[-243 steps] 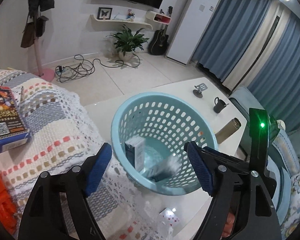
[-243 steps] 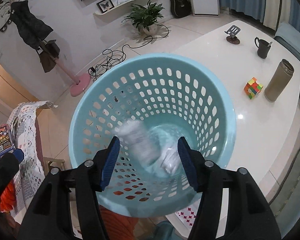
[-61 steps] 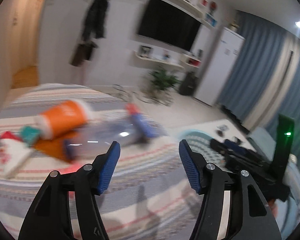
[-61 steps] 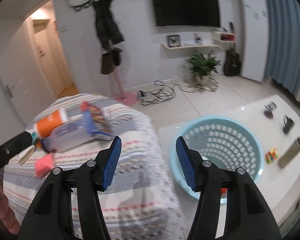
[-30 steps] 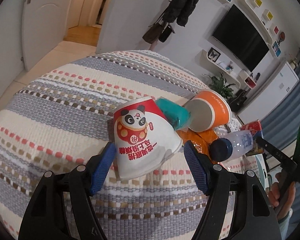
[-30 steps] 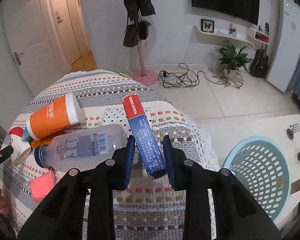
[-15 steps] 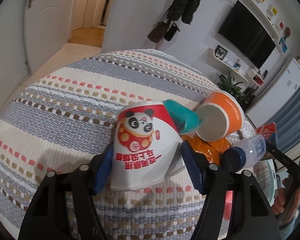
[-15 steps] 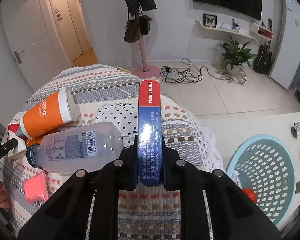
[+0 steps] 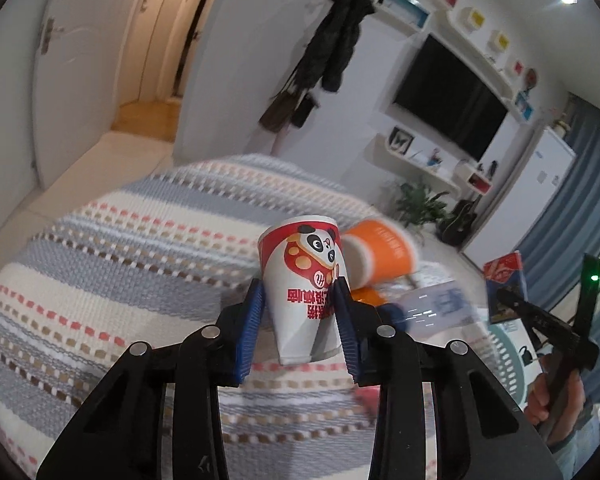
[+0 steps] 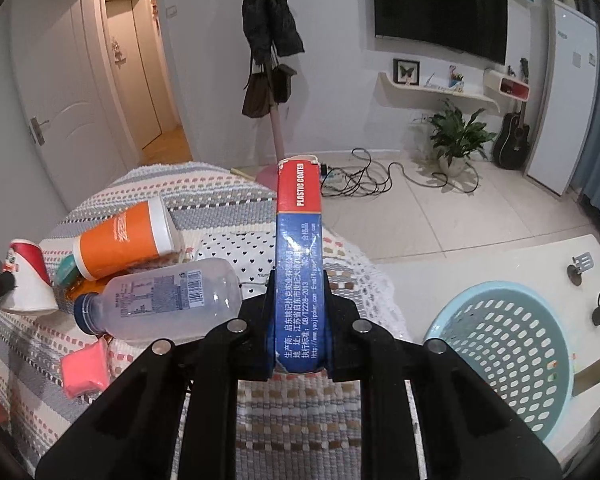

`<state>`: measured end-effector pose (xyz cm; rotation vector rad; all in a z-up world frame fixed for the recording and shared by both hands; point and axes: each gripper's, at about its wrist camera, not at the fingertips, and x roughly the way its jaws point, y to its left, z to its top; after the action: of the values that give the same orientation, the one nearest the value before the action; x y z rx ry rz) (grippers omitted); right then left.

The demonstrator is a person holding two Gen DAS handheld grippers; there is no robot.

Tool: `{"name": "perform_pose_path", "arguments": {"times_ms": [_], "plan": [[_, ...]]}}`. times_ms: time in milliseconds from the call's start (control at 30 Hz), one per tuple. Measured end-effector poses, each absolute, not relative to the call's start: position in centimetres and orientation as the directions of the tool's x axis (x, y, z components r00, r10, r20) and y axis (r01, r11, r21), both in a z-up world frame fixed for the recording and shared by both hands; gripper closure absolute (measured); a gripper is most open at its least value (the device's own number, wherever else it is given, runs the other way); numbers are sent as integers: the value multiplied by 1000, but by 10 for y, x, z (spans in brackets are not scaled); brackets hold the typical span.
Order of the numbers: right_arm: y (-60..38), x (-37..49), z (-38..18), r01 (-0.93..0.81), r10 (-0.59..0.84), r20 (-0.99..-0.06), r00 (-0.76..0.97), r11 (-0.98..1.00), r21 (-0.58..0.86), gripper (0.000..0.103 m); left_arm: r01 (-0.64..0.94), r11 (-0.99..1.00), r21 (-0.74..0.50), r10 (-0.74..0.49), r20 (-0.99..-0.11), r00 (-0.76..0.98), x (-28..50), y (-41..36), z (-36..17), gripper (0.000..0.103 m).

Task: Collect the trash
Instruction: 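Carry the blue box and paper cup to the basket and release both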

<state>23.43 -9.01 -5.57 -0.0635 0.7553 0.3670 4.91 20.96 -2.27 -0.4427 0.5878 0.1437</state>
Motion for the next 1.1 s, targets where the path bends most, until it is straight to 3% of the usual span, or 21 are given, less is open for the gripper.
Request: {"name": "perform_pose_path", "arguments": {"times_ms": [267, 467, 767, 1100], "plan": [[-119, 209, -24, -311, 278, -605, 746, 949, 53, 88, -116, 922, -370, -73, -458, 886, 47, 160, 32, 69], [-164, 198, -8, -246, 240, -568, 787, 967, 68, 88, 15, 932, -363, -182, -431, 884, 77, 98, 54, 69], [-251, 205, -21, -88, 148, -593, 791, 988, 129, 88, 201, 928, -314, -338, -481, 809, 136, -26, 43, 69], [-312, 218, -76, 47, 72, -707, 704, 988, 147, 88, 282, 900, -333, -432, -595, 677, 196, -108, -22, 68]]}}
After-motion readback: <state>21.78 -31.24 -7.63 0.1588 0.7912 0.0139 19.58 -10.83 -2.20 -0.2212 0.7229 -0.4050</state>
